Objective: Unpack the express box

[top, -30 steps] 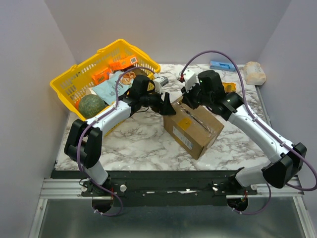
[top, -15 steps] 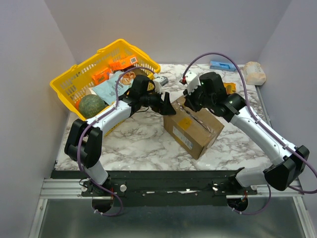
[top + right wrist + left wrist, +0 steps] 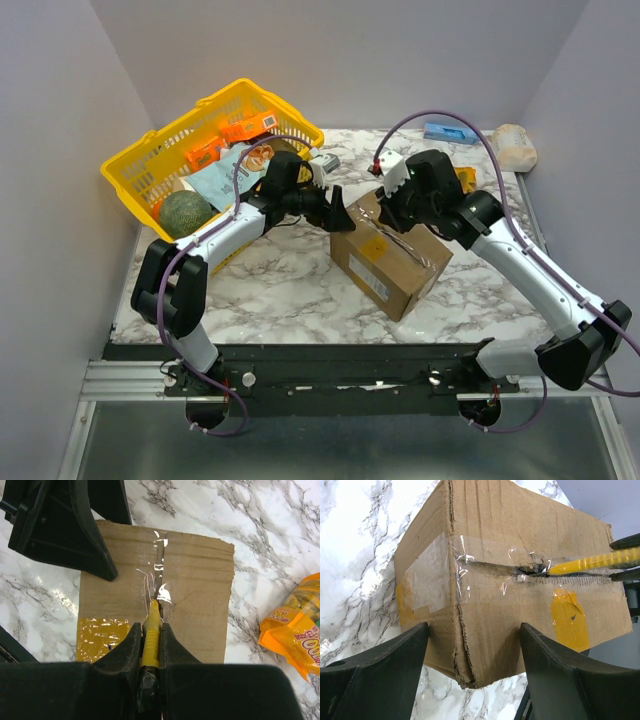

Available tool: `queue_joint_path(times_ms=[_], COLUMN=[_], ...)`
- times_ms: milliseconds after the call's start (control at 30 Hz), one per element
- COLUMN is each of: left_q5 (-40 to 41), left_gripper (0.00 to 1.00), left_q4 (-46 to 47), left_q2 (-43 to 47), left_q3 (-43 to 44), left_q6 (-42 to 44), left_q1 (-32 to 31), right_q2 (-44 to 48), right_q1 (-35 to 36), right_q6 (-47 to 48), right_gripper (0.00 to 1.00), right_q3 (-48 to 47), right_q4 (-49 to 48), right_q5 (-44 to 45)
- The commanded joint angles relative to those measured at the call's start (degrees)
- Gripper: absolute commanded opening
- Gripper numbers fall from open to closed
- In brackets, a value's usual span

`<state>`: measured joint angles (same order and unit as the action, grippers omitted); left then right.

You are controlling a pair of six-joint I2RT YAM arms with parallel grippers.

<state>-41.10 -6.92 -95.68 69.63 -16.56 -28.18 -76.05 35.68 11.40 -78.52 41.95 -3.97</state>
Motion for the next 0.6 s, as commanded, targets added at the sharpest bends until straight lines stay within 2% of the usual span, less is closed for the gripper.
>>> queue_joint_path(times_ms=[0,567], left_q5=[3.92,4.01], left_gripper=[0.81,0.81], left_q4=[-2.49,-2.31], left_q2=[-2.76,-3.37], left_q3=[-0.63,-0.37], left_q6=[1.44,1.26], left_q1=[0.59,0.85], right_q2=[2.22,8.64], right_q1=[0.35,0.27], right_q6=[-0.77,-1.29], right_gripper=[0.01,0.00], right_q3=[0.03,4.16], right_q4=[5.15,12.45], right_q5=[1.07,3.44])
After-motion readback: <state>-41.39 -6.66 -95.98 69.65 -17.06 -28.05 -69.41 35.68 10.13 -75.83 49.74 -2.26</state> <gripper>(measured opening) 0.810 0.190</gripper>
